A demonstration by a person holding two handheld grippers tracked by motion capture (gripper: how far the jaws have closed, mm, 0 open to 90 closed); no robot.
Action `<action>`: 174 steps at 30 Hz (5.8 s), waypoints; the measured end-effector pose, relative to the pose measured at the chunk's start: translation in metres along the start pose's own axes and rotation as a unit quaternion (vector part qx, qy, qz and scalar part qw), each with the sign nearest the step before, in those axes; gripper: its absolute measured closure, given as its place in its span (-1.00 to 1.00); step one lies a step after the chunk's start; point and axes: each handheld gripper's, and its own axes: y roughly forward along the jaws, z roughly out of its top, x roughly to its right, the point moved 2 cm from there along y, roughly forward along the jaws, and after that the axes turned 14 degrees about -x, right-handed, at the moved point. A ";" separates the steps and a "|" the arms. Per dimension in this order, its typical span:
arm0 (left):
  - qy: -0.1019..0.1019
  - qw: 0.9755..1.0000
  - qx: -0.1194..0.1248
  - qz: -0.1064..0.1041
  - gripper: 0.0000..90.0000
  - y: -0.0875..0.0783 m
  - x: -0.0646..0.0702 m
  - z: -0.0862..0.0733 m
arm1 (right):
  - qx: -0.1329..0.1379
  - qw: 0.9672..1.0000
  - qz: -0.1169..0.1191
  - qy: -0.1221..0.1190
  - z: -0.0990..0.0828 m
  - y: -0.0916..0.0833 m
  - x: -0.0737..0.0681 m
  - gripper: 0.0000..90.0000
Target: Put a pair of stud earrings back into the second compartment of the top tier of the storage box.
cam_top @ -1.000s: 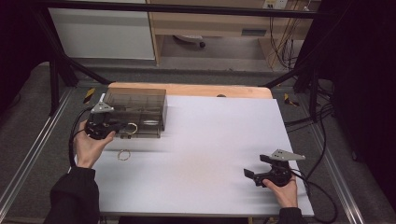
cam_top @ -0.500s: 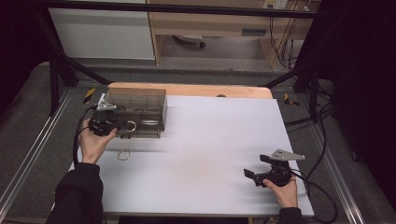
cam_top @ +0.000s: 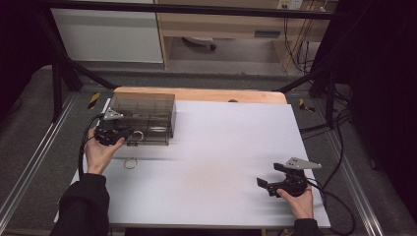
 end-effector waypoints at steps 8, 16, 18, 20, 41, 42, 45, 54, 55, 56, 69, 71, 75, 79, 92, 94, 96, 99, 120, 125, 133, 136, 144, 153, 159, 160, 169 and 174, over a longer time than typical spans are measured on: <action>-0.003 1.000 0.016 -0.012 0.37 -0.023 0.001 -0.006 | 0.002 1.000 0.000 0.001 0.000 0.000 0.000 -0.99; -0.003 0.999 0.035 -0.028 -0.06 -0.041 0.004 -0.023 | 0.001 1.000 -0.001 0.000 0.000 0.000 0.000 -0.98; -0.005 0.999 0.038 -0.033 -0.14 -0.044 0.004 -0.029 | 0.000 1.000 0.000 0.000 0.000 0.000 0.000 -0.99; -0.003 0.999 0.041 -0.034 -0.22 -0.046 0.005 -0.034 | -0.001 1.000 0.000 0.000 0.000 0.000 0.000 -0.99; 0.008 0.998 0.044 -0.033 -0.70 -0.040 0.018 -0.083 | -0.001 1.000 0.000 0.000 0.000 0.001 0.000 -0.99; 0.009 0.998 0.043 -0.034 -0.70 -0.038 0.019 -0.085 | -0.001 1.000 0.000 0.000 0.000 0.001 0.000 -0.99; 0.013 0.999 0.029 -0.032 -0.70 -0.030 0.021 -0.090 | -0.001 1.000 0.000 0.000 0.000 0.001 -0.001 -0.99; 0.009 1.000 0.000 -0.021 -0.50 -0.008 0.017 -0.094 | -0.005 1.000 0.001 0.001 -0.001 0.001 -0.001 -0.99; 0.009 1.000 -0.004 -0.017 -0.44 -0.005 0.016 -0.094 | -0.005 1.000 0.001 0.001 -0.001 0.001 -0.001 -0.99; 0.008 1.000 -0.009 -0.015 -0.40 -0.002 0.015 -0.093 | -0.004 1.000 0.001 0.001 0.000 0.001 -0.001 -0.99; -0.002 1.000 -0.022 -0.005 0.17 0.016 0.011 -0.096 | -0.003 1.000 0.000 0.000 -0.001 0.002 0.000 -0.99; -0.001 1.000 -0.027 -0.009 0.26 0.019 0.012 -0.095 | -0.004 1.000 0.000 0.000 -0.001 0.001 0.000 -0.99; -0.005 1.000 -0.028 -0.011 0.41 0.021 0.013 -0.095 | -0.003 1.000 -0.001 0.000 -0.001 0.002 0.000 -0.99; -0.009 0.999 -0.029 -0.014 0.57 0.022 0.014 -0.095 | -0.002 1.000 -0.001 0.000 -0.001 0.001 0.000 -0.99; -0.014 0.999 -0.040 -0.008 0.83 0.026 0.013 -0.096 | -0.002 1.000 0.000 0.000 -0.001 0.001 0.000 -0.99; -0.015 0.999 -0.040 -0.008 0.86 0.026 0.013 -0.096 | -0.002 1.000 0.000 0.000 -0.001 0.001 0.000 -0.99; -0.015 0.999 -0.040 -0.008 0.91 0.026 0.012 -0.096 | -0.002 1.000 0.001 0.001 -0.001 0.001 0.000 -0.99; -0.016 0.999 -0.041 -0.008 0.91 0.026 0.012 -0.096 | -0.001 1.000 0.001 0.000 -0.001 0.001 0.000 -0.99; -0.014 0.999 -0.022 -0.022 0.92 0.013 0.014 -0.097 | -0.002 1.000 0.002 0.000 -0.001 0.001 0.000 -0.99; -0.012 0.999 -0.015 -0.029 0.92 0.007 0.015 -0.098 | -0.001 1.000 0.003 0.000 0.000 0.001 0.000 -0.99; -0.005 0.999 -0.006 -0.041 0.92 -0.002 0.020 -0.098 | -0.005 1.000 0.002 0.000 -0.001 0.002 0.000 -0.99; 0.001 0.999 -0.006 -0.044 0.92 -0.005 0.023 -0.097 | -0.005 1.000 0.002 0.000 -0.001 0.002 -0.001 -0.99; 0.011 0.999 0.001 -0.053 0.92 -0.016 0.028 -0.093 | -0.003 1.000 0.002 0.000 -0.001 0.001 0.000 -0.99; 0.013 0.998 0.007 -0.058 0.92 -0.028 0.031 -0.088 | -0.005 1.000 0.002 -0.001 -0.001 0.002 0.000 -0.99; 0.019 0.998 0.012 -0.062 0.92 -0.038 0.034 -0.082 | -0.007 1.000 0.002 -0.001 -0.001 0.002 -0.001 -0.99; 0.020 0.998 0.014 -0.063 0.92 -0.039 0.035 -0.081 | -0.007 1.000 0.001 -0.001 -0.001 0.002 -0.001 -0.99; 0.022 0.997 0.020 -0.068 0.92 -0.050 0.034 -0.075 | -0.008 1.000 0.001 -0.002 -0.001 0.003 -0.001 -0.99; 0.025 0.997 0.027 -0.066 0.92 -0.058 0.032 -0.067 | -0.007 1.000 0.000 -0.003 -0.001 0.002 0.000 -0.99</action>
